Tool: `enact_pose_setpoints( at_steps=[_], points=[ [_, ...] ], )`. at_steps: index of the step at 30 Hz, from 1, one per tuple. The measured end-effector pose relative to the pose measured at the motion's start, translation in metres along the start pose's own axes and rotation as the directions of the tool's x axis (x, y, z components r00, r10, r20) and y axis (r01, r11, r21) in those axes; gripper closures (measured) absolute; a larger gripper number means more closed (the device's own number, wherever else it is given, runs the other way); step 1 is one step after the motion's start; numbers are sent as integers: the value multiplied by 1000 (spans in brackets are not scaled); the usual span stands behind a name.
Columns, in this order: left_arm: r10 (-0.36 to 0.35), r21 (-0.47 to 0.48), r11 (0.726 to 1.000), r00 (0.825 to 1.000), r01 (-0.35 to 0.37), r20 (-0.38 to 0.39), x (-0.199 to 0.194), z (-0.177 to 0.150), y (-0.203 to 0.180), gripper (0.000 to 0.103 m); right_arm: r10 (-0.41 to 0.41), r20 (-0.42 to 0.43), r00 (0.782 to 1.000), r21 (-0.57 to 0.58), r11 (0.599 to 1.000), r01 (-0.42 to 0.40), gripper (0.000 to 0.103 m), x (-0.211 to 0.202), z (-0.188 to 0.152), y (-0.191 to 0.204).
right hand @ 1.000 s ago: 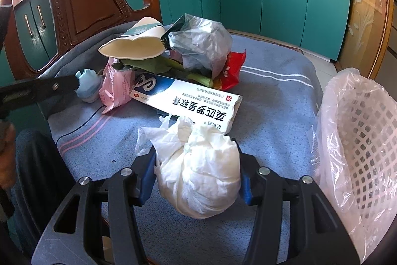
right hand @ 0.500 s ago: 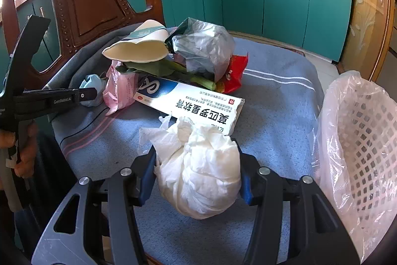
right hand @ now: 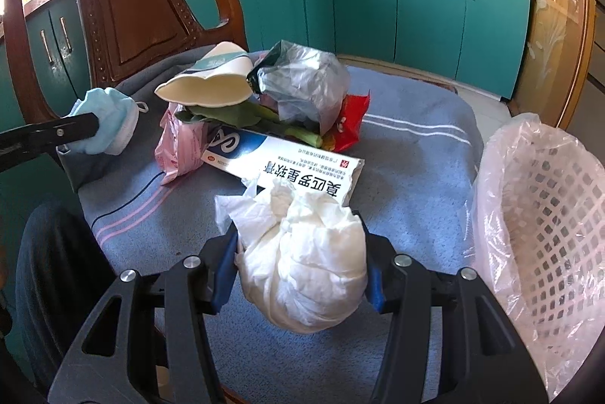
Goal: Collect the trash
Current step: 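Carry the tissue bundle with the right tool while the left tool carries the mask toward the basket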
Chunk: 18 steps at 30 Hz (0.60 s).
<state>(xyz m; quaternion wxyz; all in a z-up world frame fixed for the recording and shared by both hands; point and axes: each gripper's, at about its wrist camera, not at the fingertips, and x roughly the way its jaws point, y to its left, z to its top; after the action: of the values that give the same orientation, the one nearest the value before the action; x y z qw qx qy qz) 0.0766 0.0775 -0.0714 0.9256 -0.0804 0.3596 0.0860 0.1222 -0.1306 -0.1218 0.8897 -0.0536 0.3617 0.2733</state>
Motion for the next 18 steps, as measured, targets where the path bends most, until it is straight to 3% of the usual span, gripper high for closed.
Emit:
enact_pose_setpoints(
  at_steps=[18],
  points=[
    [-7, 67, 998, 1000, 9, -23, -1, -14, -25, 90, -8, 12, 1000, 2, 1000, 7, 49, -4, 1, -1]
  ],
)
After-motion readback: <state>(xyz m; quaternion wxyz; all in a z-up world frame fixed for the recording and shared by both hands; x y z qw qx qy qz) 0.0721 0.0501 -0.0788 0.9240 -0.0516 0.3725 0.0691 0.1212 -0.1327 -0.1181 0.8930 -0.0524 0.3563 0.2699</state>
